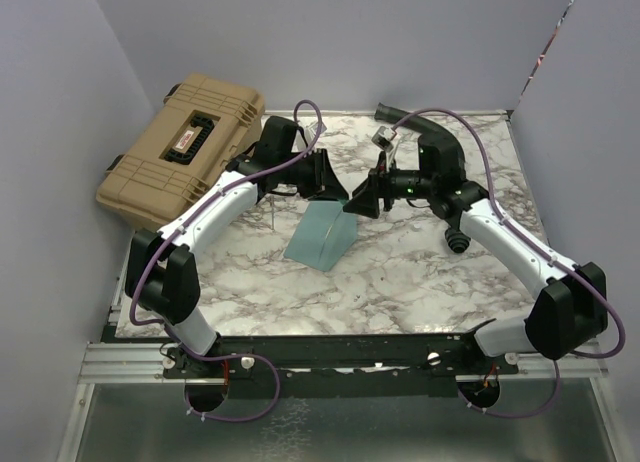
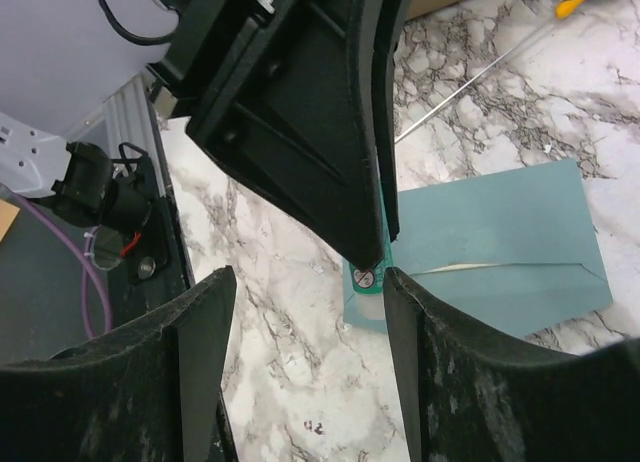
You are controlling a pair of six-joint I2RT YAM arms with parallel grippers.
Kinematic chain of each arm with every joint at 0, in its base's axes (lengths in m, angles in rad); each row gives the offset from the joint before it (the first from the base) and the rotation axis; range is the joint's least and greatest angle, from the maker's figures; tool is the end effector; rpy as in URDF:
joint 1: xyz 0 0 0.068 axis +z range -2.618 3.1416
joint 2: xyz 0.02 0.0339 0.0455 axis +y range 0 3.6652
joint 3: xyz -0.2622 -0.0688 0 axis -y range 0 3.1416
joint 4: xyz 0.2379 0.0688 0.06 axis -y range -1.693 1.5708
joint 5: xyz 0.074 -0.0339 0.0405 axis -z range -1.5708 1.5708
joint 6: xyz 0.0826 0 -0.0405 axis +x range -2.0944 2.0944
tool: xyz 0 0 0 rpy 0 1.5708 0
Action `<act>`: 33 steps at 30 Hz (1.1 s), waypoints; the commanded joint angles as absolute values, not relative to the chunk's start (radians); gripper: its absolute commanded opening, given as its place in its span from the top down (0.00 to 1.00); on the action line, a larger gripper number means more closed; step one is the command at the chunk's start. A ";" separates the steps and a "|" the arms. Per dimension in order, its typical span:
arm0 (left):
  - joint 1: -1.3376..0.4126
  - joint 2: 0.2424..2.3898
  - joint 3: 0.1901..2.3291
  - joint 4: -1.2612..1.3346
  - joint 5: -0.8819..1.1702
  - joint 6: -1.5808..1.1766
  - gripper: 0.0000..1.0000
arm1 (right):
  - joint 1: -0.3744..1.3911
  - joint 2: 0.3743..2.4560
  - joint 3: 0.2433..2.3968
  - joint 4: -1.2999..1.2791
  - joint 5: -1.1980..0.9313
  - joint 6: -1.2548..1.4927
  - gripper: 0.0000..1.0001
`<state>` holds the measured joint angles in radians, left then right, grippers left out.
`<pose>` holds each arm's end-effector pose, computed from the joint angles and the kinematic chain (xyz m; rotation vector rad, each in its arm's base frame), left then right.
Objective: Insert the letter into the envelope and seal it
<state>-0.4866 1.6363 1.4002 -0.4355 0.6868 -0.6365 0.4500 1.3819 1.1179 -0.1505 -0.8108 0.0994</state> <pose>0.3206 -0.2289 0.2920 0.2323 2.4141 -1.3375 0.2764 0.2000 0.3142 -0.8790 1.8273 1.1522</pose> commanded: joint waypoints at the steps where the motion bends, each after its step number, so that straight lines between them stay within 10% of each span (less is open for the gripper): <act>1: -0.495 1.589 1.403 -0.383 0.737 -0.666 1.00 | 0.457 1.410 1.130 -0.139 -0.838 0.064 0.36; 10: -0.500 1.589 1.404 -0.355 0.767 -0.689 1.00 | 0.474 1.444 1.134 -0.170 -0.793 0.025 0.39; 19: -0.500 1.564 1.430 -0.321 0.687 -0.757 1.00 | 0.475 1.468 1.143 -0.114 -0.780 0.132 0.89; 26: -0.500 1.467 1.326 -0.049 0.523 -0.946 0.55 | 0.475 1.425 1.095 0.176 -0.749 0.462 1.00; 33: -0.500 1.393 1.166 0.204 0.464 -1.014 0.46 | 0.476 1.402 1.053 0.446 -0.647 0.804 1.00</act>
